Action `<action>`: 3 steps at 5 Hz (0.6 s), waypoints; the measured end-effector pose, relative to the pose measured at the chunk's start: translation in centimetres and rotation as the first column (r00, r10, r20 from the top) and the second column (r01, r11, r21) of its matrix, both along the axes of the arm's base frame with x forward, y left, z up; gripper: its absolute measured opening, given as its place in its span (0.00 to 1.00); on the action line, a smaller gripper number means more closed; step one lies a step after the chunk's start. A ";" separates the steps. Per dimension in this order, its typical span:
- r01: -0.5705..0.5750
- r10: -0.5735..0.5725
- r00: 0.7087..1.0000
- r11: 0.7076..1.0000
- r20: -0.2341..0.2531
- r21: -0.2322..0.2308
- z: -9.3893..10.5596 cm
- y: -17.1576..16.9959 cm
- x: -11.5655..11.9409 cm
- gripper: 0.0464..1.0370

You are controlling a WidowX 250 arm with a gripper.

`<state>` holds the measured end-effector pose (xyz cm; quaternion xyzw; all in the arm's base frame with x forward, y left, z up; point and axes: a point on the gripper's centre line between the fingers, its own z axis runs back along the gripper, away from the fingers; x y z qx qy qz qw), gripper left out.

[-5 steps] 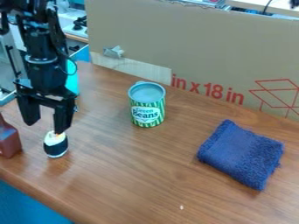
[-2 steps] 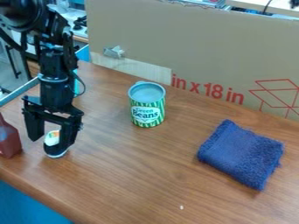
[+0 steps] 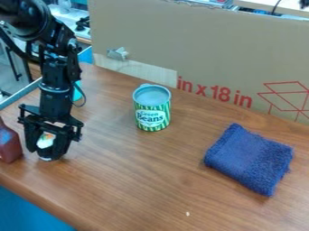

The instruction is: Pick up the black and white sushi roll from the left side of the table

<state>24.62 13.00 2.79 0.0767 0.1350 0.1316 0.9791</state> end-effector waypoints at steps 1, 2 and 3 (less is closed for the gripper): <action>0.009 -0.009 0.999 1.000 0.035 -0.013 0.8 -0.7 0.0 0.52; 0.118 -0.116 0.980 0.993 0.165 -0.004 5.2 -3.6 1.3 0.50; 0.316 -0.321 0.925 0.947 0.203 0.059 8.8 -9.0 2.4 0.50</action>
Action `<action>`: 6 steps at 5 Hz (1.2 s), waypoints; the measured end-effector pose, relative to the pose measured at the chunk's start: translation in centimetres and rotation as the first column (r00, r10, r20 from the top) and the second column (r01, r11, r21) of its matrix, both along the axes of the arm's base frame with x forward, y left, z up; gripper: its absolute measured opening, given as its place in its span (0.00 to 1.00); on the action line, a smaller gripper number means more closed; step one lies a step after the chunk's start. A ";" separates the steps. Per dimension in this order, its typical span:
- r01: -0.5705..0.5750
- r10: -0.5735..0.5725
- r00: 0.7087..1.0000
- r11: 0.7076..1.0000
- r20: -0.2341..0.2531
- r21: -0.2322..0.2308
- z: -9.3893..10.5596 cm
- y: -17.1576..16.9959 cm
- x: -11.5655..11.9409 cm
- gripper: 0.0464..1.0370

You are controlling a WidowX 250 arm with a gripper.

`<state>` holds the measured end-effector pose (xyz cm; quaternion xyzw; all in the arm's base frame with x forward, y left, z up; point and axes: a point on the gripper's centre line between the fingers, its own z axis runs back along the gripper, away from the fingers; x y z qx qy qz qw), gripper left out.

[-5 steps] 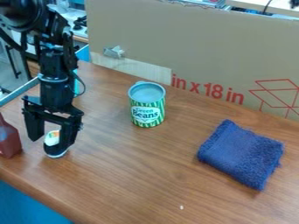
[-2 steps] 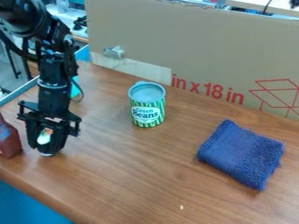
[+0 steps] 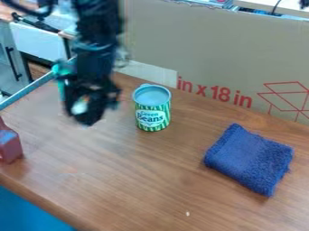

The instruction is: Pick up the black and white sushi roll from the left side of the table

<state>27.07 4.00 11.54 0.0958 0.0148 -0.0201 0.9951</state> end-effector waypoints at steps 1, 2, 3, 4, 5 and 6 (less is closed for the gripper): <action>0.144 -0.146 0.989 0.988 0.034 0.053 1.1 -5.2 1.2 0.50; 0.266 -0.267 0.963 0.964 0.039 0.022 0.6 -9.5 0.7 0.50; 0.366 -0.365 0.930 0.930 -0.035 0.018 -1.9 -12.9 -1.3 0.50; 0.451 -0.448 0.883 0.893 -0.140 -0.012 -4.8 -15.8 -3.5 0.50; 0.499 -0.487 0.847 0.867 -0.211 0.003 -8.3 -17.2 -4.2 0.50; 0.517 -0.507 0.840 0.856 -0.192 -0.001 -9.6 -17.7 -3.7 0.50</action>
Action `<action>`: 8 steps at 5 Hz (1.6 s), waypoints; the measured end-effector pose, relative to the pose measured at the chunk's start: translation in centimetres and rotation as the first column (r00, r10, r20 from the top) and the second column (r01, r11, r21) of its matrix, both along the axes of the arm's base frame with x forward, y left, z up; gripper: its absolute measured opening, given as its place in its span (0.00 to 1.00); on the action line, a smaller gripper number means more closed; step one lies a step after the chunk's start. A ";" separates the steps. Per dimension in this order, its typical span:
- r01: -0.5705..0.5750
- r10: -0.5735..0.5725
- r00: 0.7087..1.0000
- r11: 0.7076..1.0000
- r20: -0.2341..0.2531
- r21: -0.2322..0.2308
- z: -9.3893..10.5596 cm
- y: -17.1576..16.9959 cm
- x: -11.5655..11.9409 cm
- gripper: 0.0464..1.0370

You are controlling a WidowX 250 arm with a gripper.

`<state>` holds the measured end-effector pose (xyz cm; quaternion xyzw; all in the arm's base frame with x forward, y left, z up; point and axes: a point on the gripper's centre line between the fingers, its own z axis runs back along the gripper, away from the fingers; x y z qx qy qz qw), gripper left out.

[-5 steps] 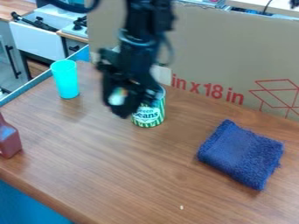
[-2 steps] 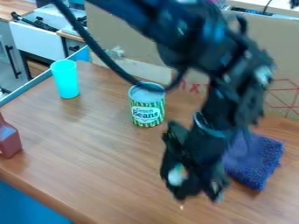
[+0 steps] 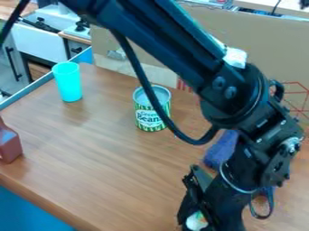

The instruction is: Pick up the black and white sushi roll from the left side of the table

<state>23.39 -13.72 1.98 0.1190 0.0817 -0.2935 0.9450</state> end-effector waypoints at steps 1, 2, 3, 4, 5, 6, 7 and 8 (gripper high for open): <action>0.055 -0.054 0.998 0.997 0.014 -0.056 -0.1 -0.5 0.2 0.57; 0.029 -0.027 1.000 0.995 0.016 -0.099 0.1 0.1 0.3 0.81; -0.045 0.045 0.999 0.988 0.002 -0.145 1.4 1.1 0.1 0.97; -0.102 0.116 0.992 0.971 0.054 -0.215 5.8 2.8 0.1 0.96; -0.160 0.180 0.981 0.958 0.067 -0.237 10.1 6.1 -0.8 0.96; -0.284 0.304 0.947 0.943 0.106 -0.174 14.0 10.9 -1.5 0.96; -0.391 0.394 0.905 0.919 0.158 -0.047 14.5 15.0 -0.4 0.96; -0.511 0.504 0.850 0.860 0.153 0.001 13.9 20.0 0.7 0.96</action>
